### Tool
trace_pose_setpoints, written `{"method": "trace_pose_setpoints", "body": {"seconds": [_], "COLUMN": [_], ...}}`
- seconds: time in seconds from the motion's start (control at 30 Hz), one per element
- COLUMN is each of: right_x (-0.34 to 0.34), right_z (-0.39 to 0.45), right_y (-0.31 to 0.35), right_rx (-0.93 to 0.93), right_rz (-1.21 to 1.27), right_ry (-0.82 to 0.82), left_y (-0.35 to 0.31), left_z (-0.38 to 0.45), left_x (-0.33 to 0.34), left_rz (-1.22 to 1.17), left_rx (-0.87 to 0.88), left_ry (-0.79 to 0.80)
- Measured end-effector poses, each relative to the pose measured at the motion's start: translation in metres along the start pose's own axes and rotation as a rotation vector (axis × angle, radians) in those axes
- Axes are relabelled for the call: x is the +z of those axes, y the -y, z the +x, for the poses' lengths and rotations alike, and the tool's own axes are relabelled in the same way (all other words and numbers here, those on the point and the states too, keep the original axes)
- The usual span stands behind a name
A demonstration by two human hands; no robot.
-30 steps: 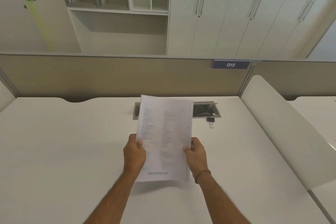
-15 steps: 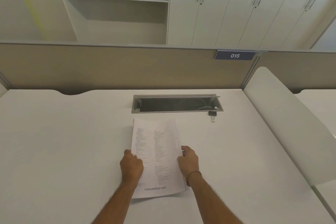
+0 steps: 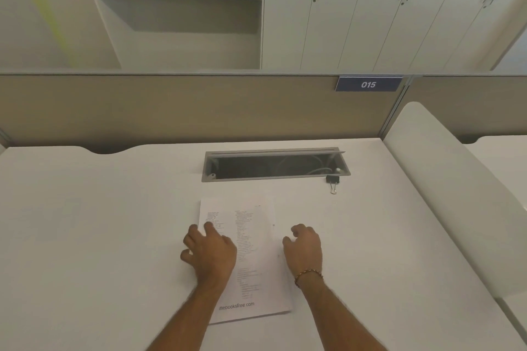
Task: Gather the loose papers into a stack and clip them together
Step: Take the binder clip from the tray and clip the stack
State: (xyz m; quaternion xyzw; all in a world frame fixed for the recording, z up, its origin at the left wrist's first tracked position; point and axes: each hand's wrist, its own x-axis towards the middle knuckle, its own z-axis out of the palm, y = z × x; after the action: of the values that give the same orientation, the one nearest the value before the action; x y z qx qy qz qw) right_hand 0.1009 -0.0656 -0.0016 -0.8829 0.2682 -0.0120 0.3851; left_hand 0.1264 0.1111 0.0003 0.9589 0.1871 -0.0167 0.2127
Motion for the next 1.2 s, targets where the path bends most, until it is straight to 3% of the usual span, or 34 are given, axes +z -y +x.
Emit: {"method": "trace_pose_setpoints", "body": {"seconds": [0.23,0.57,0.7,0.93,1.2], "right_x": [-0.034,-0.076,-0.08,-0.08,-0.075], "right_z": [0.041,0.119,0.149,0.196,0.213], "right_y": [-0.002,-0.006,-0.015,-0.014,-0.026], "right_rx": [-0.025,-0.086,-0.128,-0.2,-0.165], "right_rz": [0.01,-0.083,-0.127,-0.417,-0.568], "right_ry": [-0.077,-0.153,-0.119,-0.003,0.05], "left_y": [-0.08,-0.158,-0.176,-0.204,-0.208], "left_z": [0.006,0.022,0.033,0.041,0.043], "left_x": [0.001,0.023,0.038,0.059,0.072], "left_rz": [0.069,0.049,-0.024,-0.039,-0.024], "left_rx": [0.212,0.3,0.321,0.338,0.361], "left_ry": [0.033,0.142,0.178,0.214,0.236]}}
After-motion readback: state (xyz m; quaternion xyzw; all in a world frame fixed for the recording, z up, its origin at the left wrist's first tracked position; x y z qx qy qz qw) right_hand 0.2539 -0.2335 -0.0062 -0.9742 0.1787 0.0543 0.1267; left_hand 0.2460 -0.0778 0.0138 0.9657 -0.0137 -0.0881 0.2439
